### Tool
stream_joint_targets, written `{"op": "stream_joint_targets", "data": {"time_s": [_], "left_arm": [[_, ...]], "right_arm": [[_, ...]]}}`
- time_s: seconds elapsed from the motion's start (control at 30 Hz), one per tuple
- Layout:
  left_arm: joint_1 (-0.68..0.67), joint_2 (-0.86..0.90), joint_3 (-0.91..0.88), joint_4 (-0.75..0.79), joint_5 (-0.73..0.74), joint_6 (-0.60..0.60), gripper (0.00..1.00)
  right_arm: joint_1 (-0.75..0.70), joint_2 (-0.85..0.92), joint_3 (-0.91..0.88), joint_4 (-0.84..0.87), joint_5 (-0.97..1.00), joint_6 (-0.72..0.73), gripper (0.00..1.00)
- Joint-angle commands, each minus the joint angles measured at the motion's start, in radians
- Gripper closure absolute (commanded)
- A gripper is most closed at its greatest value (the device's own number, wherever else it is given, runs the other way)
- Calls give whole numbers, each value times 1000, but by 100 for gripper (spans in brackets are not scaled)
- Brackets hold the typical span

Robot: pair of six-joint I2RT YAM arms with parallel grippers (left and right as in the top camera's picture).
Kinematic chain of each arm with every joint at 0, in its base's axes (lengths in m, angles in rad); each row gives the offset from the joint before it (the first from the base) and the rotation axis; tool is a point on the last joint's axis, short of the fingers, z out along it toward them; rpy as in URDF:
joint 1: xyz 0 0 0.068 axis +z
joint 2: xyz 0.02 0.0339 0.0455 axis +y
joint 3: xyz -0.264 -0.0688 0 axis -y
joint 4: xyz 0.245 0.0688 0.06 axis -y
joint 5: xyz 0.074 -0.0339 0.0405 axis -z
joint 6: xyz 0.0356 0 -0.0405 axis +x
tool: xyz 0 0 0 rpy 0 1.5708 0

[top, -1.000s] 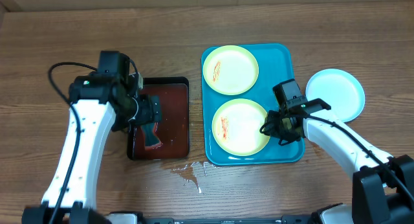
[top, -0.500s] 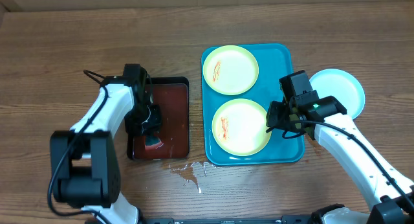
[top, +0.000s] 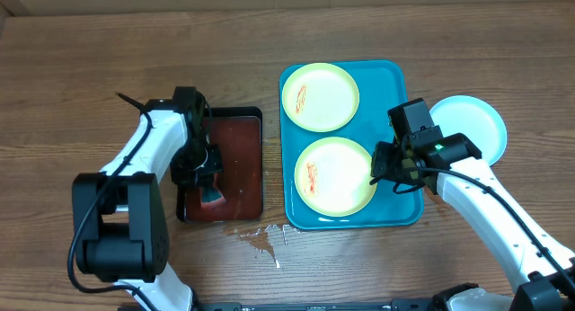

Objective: Clean dirty plates on tray and stack at the side
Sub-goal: 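Grasp the sponge in the black tray with the left gripper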

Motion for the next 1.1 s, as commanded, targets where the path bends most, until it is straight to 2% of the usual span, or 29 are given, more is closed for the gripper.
{"op": "stream_joint_targets", "data": {"time_s": [0.0,0.13,0.43,0.9,0.93,1.0,1.07], "left_arm": [[-7,-108,67,-25,-16,4,96],[-7,-163,68,-29,-20,5,96],[-22,-123,-5,31,-10,3,96],[-173,-108,-108,196,-46,-35,96],[-179,-108,-108,197,-54,-42,92],[-185,-108,-108,198,-65,-42,76],[-185,-108,-108,199,-66,-42,68]], "right_arm": [[-2,-13,20,-1,27,-5,57],[-2,-13,21,0,27,-5,57],[-2,-13,20,-3,26,-5,57],[-2,-13,20,-9,20,-5,57],[-2,-13,20,-10,19,-5,57],[-2,-13,20,-16,19,-5,57],[-2,-13,20,-20,19,-5,57]]}}
